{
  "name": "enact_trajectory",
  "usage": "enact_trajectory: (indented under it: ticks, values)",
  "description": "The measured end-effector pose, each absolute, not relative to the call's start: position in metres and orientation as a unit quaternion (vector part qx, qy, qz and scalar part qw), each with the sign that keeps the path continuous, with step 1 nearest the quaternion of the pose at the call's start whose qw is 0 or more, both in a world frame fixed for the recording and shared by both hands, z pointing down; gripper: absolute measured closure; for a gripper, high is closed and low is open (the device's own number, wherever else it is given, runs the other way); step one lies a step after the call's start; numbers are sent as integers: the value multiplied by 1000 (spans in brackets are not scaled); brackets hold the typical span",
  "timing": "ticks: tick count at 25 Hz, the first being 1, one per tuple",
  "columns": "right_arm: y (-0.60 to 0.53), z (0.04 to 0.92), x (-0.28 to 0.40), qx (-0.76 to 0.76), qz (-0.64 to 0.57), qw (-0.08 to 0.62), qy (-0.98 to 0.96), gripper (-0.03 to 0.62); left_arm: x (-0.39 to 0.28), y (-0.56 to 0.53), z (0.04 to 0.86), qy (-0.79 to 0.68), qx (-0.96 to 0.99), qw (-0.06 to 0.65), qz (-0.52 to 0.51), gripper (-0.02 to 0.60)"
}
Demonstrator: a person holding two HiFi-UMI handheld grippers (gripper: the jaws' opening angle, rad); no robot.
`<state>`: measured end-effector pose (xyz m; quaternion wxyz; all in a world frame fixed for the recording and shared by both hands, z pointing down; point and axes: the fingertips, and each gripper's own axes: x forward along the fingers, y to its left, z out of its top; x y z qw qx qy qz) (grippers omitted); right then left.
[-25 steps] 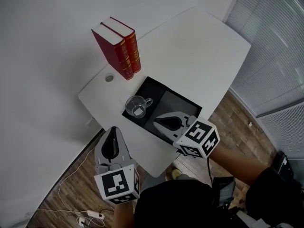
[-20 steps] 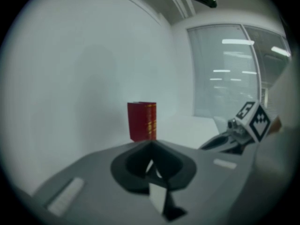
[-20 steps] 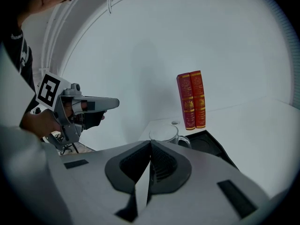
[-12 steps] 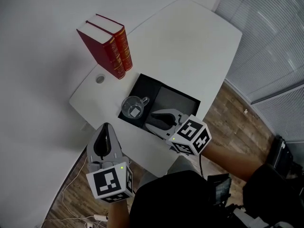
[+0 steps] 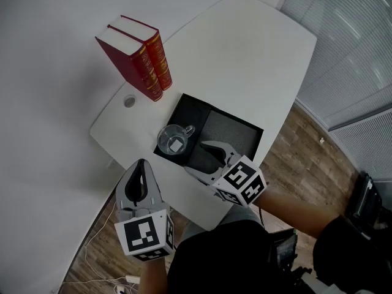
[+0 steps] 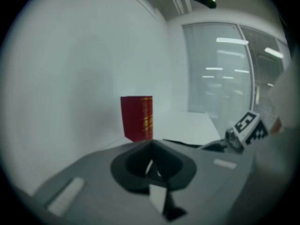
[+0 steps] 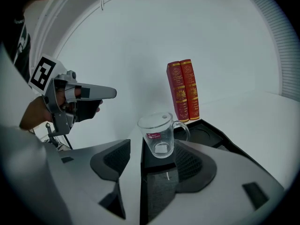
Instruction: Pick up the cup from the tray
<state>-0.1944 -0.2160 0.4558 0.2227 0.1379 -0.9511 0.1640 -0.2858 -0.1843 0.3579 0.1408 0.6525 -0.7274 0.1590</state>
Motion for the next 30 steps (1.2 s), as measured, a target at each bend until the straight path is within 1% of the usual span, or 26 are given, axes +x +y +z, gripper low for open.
enact_trajectory:
  ticks: [6, 22, 30]
  values:
    - [-227, 461, -197, 152, 163, 222, -949, 283, -281, -189, 353, -729, 648, 138, 169, 580]
    - [-224, 459, -196, 151, 151, 228, -950, 276, -280, -190, 353, -725, 659, 131, 152, 580]
    - [-221, 464, -204, 135, 144, 242, -950, 231, -285, -192, 354, -722, 663, 129, 150, 580]
